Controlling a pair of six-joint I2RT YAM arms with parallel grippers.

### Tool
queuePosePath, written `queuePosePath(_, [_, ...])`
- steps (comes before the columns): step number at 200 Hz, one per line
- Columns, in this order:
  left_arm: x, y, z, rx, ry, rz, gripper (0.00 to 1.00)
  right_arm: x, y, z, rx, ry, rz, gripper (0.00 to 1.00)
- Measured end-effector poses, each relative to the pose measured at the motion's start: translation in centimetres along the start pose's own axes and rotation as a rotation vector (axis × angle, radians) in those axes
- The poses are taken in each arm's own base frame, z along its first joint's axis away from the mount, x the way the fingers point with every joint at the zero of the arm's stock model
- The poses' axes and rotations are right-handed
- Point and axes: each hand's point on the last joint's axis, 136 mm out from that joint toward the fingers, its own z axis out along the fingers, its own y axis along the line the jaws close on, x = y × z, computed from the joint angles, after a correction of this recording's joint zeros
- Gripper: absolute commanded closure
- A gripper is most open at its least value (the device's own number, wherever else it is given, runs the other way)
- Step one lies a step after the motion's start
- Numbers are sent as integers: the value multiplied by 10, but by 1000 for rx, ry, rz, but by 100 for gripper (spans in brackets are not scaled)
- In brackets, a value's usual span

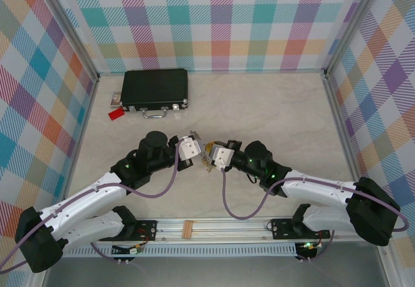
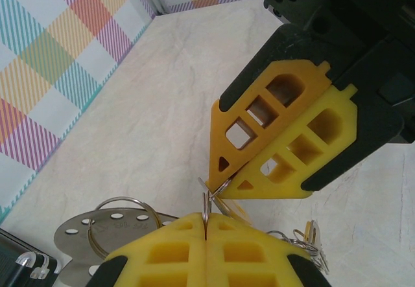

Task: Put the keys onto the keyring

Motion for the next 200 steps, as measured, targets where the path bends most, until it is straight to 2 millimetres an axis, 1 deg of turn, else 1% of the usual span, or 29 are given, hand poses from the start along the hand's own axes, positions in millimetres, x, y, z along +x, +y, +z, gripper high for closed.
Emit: queuePosePath(200, [2,-1,2,8,8,-49,100,2,3,1,-18,-1,1,100])
